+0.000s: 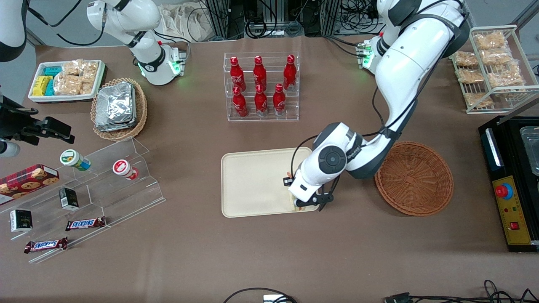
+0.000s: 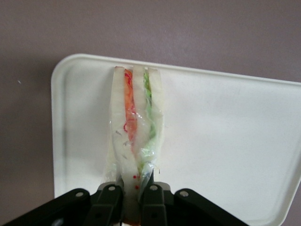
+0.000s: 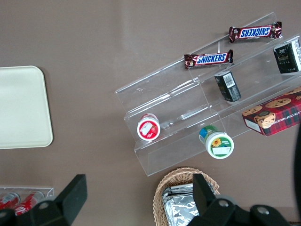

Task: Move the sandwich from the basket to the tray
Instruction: 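Lower the sandwich onto the cream tray and open the left gripper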

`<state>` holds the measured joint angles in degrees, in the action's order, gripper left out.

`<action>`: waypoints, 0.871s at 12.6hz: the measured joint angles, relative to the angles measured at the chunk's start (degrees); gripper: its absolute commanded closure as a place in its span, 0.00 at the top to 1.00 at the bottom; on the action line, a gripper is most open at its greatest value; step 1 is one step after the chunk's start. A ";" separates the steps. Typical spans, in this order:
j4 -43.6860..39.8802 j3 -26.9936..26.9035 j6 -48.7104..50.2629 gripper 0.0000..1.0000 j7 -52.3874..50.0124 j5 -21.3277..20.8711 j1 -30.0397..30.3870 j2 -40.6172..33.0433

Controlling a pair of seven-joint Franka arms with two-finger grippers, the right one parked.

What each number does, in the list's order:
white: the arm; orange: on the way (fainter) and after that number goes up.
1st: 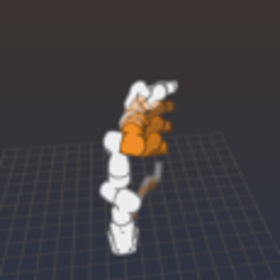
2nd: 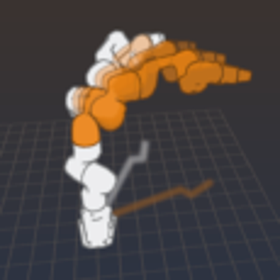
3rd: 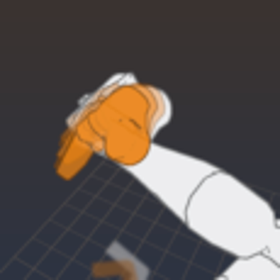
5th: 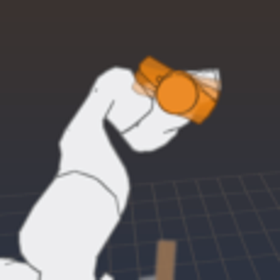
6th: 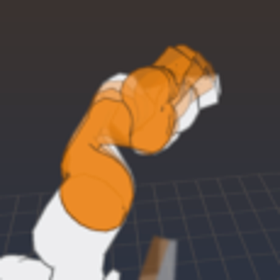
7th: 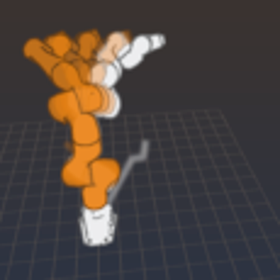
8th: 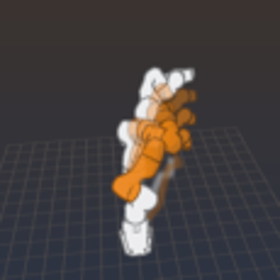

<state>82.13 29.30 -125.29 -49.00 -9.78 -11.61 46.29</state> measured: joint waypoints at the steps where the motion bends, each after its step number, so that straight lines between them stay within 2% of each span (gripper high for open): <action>1: 0.58 0.00 0.10 0.23 -0.36 -0.46 -0.21 0.05; 2: 1.43 -0.03 0.10 0.39 -0.57 -1.53 -0.21 0.09; 3: 2.07 -0.06 0.10 0.99 -0.76 -2.30 -0.21 0.13; 8: 1.75 -0.07 0.48 1.00 -1.03 -2.82 0.24 -1.33; 11: 1.81 0.04 9.06 1.00 -2.72 -2.88 0.07 -7.08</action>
<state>83.94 29.34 -116.23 -51.72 -12.66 -11.54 39.21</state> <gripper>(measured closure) 0.009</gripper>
